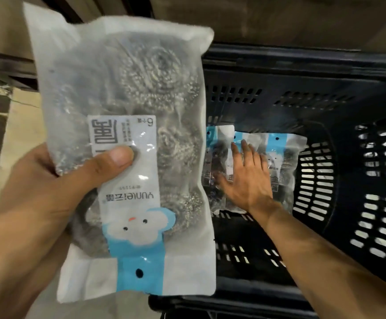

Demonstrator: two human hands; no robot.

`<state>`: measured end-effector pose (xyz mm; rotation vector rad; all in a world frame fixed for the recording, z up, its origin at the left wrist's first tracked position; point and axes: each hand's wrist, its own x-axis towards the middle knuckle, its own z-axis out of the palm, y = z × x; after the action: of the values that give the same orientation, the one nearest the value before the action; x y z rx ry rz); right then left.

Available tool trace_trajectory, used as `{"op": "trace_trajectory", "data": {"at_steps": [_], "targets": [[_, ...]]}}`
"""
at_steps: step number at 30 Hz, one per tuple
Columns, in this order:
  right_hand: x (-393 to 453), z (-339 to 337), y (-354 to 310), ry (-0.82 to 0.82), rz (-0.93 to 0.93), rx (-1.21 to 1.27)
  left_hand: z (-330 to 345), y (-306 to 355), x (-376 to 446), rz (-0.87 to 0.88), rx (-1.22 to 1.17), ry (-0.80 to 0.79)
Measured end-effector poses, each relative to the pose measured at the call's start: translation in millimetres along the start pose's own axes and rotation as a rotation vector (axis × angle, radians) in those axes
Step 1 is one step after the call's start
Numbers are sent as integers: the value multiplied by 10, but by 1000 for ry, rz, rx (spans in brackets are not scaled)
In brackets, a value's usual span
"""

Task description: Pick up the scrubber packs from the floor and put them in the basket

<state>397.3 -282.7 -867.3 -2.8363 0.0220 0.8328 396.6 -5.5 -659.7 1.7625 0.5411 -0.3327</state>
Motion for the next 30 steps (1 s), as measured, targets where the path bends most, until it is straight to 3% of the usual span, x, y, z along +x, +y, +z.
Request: {"op": "trace_trajectory", "data": {"at_steps": [3,7,21,26,30], "targets": [[-277,-310,95,59,-44,-22,272,200,-159,-92,-134,-81],[-573,-789,185,149,-60,-8,514,543,-350,-170,-243,-32],[-1705,-2347,417,438,-13,284,907,1404,-846,-210,-154,-199],[-1959,-2573,677,545,-41,295,996,1416,-566,-80,272,-436],[-2005,-2614,845,539,-87,257,1298,1578,-164,183,1106,-740]]}}
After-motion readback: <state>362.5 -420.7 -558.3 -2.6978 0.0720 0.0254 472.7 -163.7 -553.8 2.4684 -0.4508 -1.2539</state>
